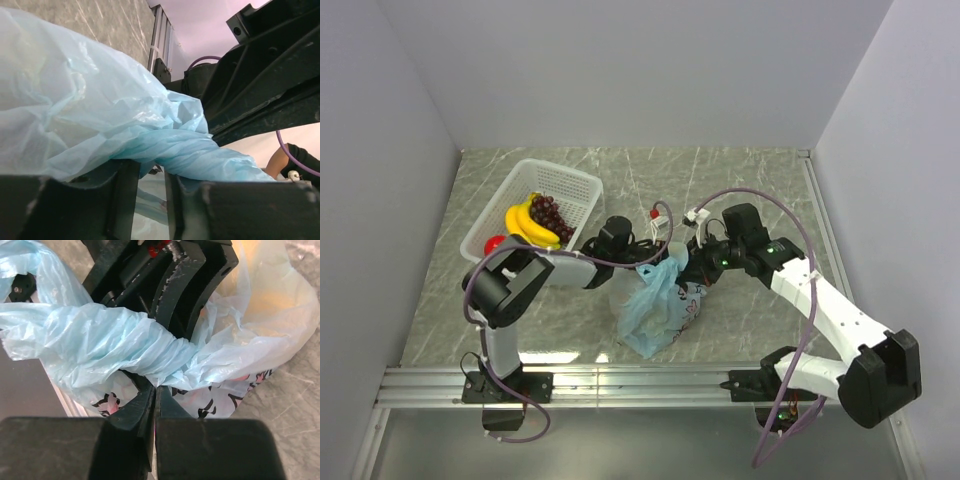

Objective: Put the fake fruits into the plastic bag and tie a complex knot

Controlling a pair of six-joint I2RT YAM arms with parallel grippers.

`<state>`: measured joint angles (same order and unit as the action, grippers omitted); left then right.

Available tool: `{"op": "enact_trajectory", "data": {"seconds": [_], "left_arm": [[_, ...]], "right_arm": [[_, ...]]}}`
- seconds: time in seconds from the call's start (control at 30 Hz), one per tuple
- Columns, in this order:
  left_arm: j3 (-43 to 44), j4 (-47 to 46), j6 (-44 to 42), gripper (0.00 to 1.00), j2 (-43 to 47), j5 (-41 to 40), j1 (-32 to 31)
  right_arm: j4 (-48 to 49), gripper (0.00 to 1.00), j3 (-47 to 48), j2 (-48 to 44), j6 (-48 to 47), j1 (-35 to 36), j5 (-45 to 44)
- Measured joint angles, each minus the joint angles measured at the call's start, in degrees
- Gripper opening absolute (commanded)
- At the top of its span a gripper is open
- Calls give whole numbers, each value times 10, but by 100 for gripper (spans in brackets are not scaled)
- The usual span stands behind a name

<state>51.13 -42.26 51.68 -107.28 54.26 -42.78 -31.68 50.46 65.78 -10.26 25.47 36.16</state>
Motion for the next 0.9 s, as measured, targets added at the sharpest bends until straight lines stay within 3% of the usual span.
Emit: {"op": "enact_trajectory", "data": {"seconds": [0.2,0.43,0.53,0.67,0.9], "left_arm": [[-6,66,-35,45,53,-6,22],[-7,265,-176,52,205,-5,104],[14,400,-298,54,264,3,144],[64,586,-515,64,308,0,156],[79,709,-753,66,387,-82,92]], "right_arm": [[-5,0,12,-16,-19,3,9],[-36,0,25,-17,-49,3,9],[-45,0,31,-11,-58,3,9],[-57,0,37,-7,-64,3,10],[-73,0,56,7,-76,3,13]]}}
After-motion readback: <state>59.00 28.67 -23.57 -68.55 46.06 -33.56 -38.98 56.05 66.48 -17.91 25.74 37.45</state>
